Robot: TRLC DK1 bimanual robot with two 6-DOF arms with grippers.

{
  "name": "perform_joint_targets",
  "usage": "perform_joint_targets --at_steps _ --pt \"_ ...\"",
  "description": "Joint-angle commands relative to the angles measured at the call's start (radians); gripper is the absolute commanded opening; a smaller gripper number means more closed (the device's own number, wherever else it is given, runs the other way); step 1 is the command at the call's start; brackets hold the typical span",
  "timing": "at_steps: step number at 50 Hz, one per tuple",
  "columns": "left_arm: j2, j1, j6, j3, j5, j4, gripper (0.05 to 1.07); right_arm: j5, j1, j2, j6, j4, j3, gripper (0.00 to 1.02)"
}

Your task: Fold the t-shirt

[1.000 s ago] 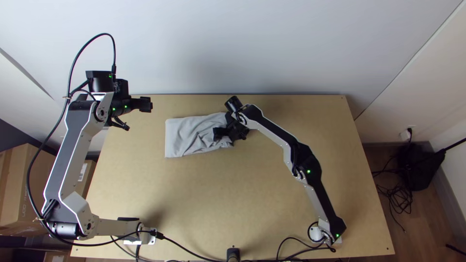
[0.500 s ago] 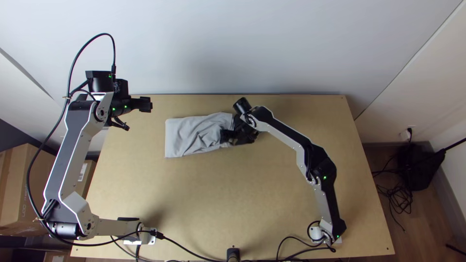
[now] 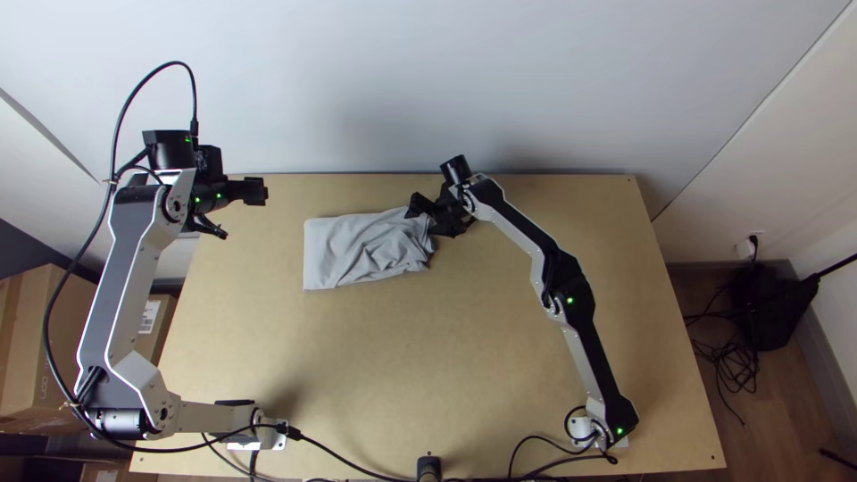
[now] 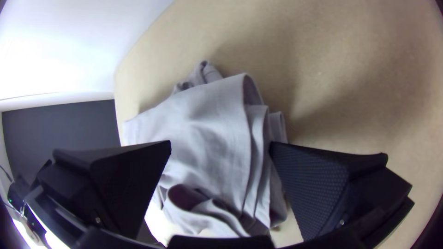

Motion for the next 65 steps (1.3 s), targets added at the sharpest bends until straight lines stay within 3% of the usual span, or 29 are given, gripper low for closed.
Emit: perform_joint_targets --at_steps 1,13,18,21,24,25,33,44,54,65 --pt "-0.021 0.020 0.019 0.002 -0.002 -0.010 1.03 -0.018 -0.002 0.059 0.069 0.017 0.060 0.98" --pt "-0.022 0.045 0.033 0.005 -0.002 -0.018 1.03 -0.246 0.029 0.132 0.057 0.019 0.064 0.91" --pt "-0.022 0.045 0.033 0.014 -0.002 -0.021 1.03 -0.285 0.044 0.151 0.023 0.019 0.060 0.66" --pt "-0.021 0.045 0.033 0.023 -0.002 -0.026 1.03 -0.285 0.046 0.158 0.001 0.019 0.059 0.39" --pt "-0.021 0.045 0.033 0.030 -0.002 -0.027 1.03 -0.285 0.043 0.157 -0.032 0.019 0.053 0.06" --pt "-0.022 0.045 0.033 0.030 -0.002 -0.027 1.03 -0.285 0.041 0.155 -0.045 0.013 0.050 0.01" --pt "-0.030 0.049 0.033 0.030 -0.002 -0.033 1.03 -0.254 -0.002 0.082 -0.098 0.003 -0.032 0.02" --pt "-0.041 0.049 0.032 0.028 0.000 -0.033 1.03 -0.190 -0.138 -0.035 -0.160 0.003 -0.147 0.02" --pt "-0.055 0.049 0.030 0.028 0.000 -0.033 1.03 -0.174 -0.323 -0.132 -0.233 0.016 -0.256 0.02" --pt "-0.073 0.045 0.030 0.028 0.000 -0.033 1.03 -0.174 -0.602 -0.233 -0.258 0.054 -0.383 0.02"
